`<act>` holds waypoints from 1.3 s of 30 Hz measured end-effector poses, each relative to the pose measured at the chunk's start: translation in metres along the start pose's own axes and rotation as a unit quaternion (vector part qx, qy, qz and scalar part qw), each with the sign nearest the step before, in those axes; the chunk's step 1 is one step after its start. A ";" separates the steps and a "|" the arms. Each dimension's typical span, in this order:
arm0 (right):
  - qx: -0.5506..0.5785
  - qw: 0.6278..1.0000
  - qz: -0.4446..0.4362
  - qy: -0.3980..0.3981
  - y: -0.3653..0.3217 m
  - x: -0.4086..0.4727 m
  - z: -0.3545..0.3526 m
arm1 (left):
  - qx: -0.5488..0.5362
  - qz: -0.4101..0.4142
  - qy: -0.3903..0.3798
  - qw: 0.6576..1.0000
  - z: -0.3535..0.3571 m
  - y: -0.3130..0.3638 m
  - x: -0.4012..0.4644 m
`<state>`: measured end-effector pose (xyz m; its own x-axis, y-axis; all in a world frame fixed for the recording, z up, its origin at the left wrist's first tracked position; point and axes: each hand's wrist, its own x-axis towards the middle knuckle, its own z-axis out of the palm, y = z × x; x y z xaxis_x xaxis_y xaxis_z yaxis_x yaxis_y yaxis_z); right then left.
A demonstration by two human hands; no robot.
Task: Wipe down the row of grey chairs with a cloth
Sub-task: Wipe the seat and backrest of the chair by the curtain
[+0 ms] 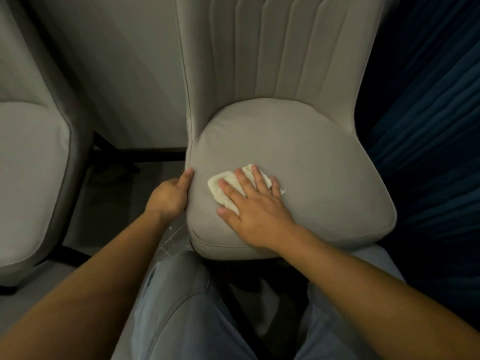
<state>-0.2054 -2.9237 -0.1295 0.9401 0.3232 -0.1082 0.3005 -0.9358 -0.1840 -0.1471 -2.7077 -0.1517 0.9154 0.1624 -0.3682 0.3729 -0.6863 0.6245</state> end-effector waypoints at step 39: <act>0.010 0.997 -0.069 -0.025 -0.073 0.033 0.017 | 0.301 -0.061 0.234 0.922 -0.172 -0.168 0.044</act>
<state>-0.1992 -2.8421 -0.1357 0.8808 0.4553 -0.1295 0.4224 -0.8795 -0.2192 -0.1434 -2.4638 -0.1544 0.8899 0.4558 0.0158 0.4546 -0.8893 0.0497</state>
